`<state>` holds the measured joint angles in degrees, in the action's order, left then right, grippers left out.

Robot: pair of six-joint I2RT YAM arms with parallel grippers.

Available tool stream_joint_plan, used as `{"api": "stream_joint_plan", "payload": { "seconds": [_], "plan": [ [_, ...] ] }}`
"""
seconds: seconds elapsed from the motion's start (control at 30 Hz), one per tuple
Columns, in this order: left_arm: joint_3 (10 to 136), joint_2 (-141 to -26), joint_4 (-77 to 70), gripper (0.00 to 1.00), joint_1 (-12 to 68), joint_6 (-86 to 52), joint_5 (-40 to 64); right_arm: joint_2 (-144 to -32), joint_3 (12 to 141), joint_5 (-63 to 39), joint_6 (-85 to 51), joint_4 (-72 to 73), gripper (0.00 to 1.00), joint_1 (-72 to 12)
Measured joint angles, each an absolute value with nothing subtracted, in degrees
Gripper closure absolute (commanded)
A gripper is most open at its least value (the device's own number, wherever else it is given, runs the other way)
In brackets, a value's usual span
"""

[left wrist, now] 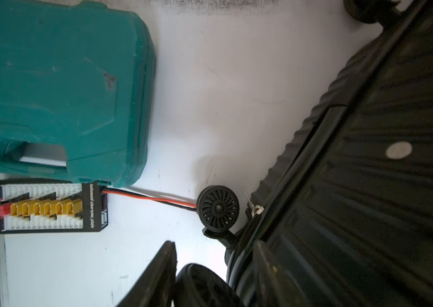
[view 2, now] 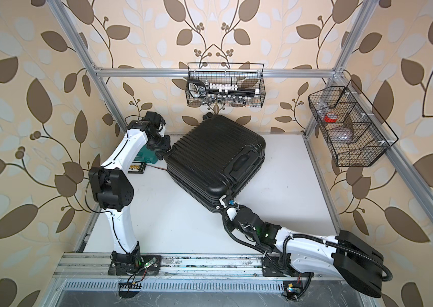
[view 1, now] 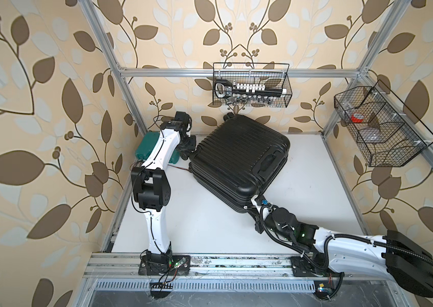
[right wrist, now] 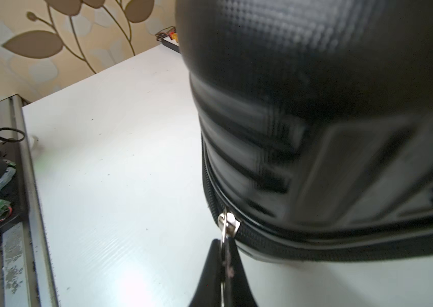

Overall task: Close the suitcase zippers
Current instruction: Zip the zipper on the suitcase.

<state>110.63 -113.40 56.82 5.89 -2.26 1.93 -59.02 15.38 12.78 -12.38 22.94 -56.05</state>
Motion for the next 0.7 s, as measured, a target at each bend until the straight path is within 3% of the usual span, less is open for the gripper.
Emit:
{"api": "stream_joint_plan", "payload": {
  "seconds": [0.43, 0.7],
  "plan": [
    [93.56, -99.39, 58.26, 0.5, 5.21, -2.0, 9.54, -54.52, 14.28, 22.74, -15.38, 17.26, 1.0, -48.01],
    [85.47, -93.12, 57.93, 0.46, 5.28, -1.98, 16.1, -52.82, 12.82, 18.61, -15.4, 18.24, 1.0, -40.27]
  ]
}}
